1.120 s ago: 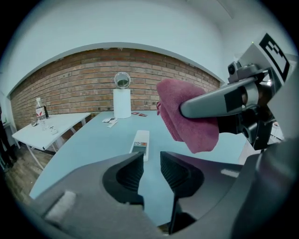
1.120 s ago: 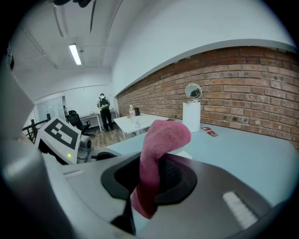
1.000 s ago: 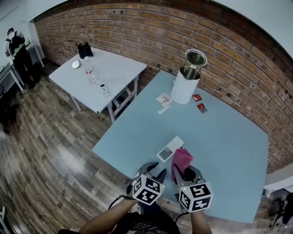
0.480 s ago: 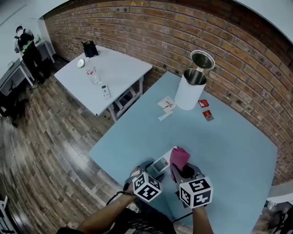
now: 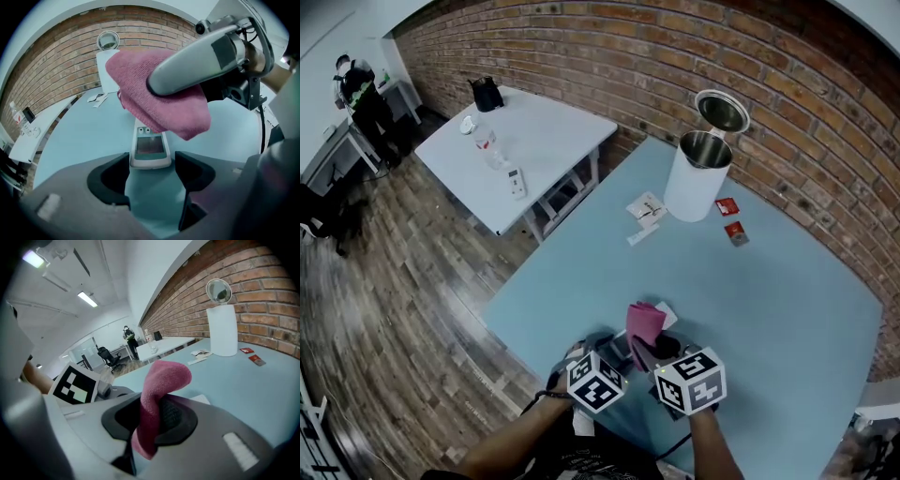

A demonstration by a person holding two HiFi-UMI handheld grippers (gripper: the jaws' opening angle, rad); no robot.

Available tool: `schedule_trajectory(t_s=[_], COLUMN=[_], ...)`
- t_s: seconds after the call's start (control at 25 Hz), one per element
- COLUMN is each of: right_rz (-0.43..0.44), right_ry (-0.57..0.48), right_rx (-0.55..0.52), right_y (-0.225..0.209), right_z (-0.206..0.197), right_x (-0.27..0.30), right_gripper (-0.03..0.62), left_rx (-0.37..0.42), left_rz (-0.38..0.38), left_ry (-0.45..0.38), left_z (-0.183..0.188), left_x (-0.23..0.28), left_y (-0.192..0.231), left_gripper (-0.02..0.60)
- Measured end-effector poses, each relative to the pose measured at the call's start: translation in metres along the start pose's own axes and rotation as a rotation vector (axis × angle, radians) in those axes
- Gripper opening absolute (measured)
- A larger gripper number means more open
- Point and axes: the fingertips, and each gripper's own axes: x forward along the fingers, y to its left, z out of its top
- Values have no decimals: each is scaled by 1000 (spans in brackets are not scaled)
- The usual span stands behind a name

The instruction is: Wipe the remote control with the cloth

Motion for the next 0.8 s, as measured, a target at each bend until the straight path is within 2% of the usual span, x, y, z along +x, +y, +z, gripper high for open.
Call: schedule_trajectory(t_s=[0.24,0.48,0.8], right_rz=[105,217,180], right_ry=[28,85,83], right_rx=[58,63,-17], right_y=[11,23,13], right_z=[-7,-16,-20], right_x=[30,54,58], right_gripper=[77,77,77], left_rx=[46,44,57], left_rz=[-54,-104,-128], left_ry=[-15,-39,-48], left_z=[2,2,2], left_x=[2,3,2], left_y=[-3,-6,-7], left_gripper=[313,276,275])
